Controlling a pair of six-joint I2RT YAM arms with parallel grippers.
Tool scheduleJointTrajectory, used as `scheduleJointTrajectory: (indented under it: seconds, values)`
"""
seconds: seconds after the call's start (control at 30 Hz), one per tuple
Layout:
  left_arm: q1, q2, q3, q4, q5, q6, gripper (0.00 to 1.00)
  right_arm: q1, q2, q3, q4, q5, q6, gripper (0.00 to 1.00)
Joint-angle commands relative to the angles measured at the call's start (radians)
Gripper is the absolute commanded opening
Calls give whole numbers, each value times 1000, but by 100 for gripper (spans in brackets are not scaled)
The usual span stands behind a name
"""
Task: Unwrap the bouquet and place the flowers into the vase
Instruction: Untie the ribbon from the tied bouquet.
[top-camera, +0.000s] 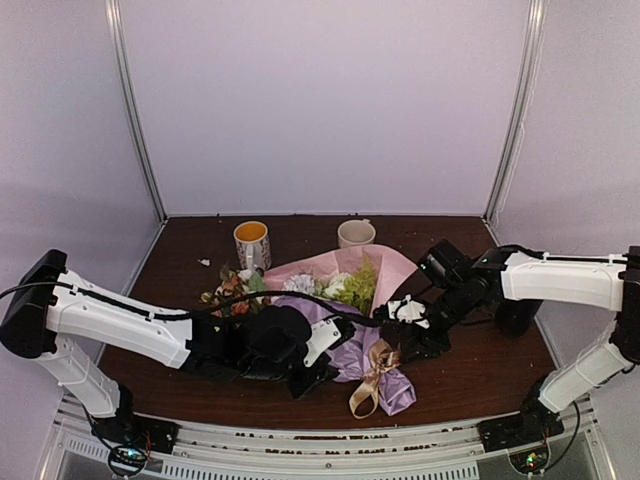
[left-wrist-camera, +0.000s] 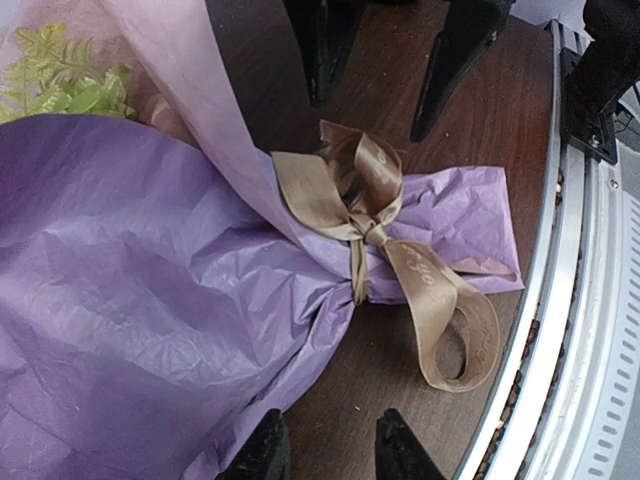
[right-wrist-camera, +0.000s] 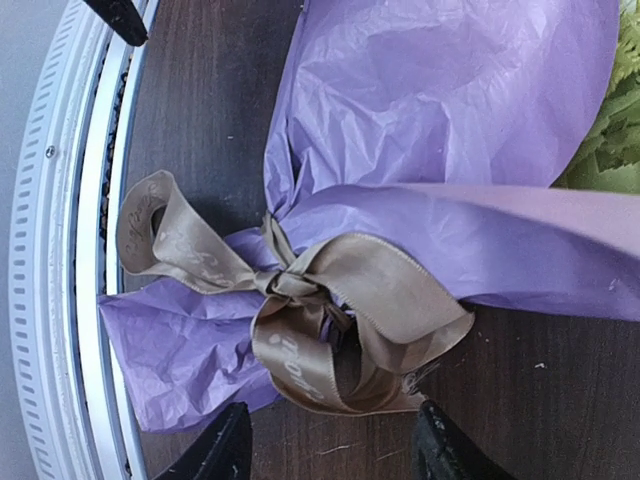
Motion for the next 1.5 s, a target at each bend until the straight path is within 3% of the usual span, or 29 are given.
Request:
scheduleJointTrajectory:
  seconds: [0.0, 0.37, 0.5, 0.6, 1.03, 1.23, 1.27, 1.33, 1.47]
  values:
    - [-5, -47, 10, 4, -86, -45, 32, 12, 95, 113, -33, -15, -13, 55]
    - [-6, -140, -36, -64, -150, -92, 32, 29, 172, 144, -136, -50, -59, 42]
    - [-8, -133, -35, -62, -163, -103, 32, 29, 182, 158, -159, -61, -55, 14]
    - [-12, -124, -29, -64, -166, -93, 32, 30, 151, 180, -189, -76, -45, 0]
    - [-21, -119, -19, -48, -163, -44, 32, 29, -75, 275, -277, -216, 56, 0]
    - [-55, -74, 32, -15, -152, 32, 33, 26, -1, 245, -178, -90, 151, 0]
    - [-64, -64, 41, -15, -152, 51, 33, 19, 26, 233, -145, -17, 180, 2]
    - [-74, -44, 54, -16, -149, 70, 33, -5, 80, 213, -94, 86, 220, 18]
    - [-78, -23, 66, -11, -140, 93, 32, -91, 77, 200, -88, 90, 234, 26]
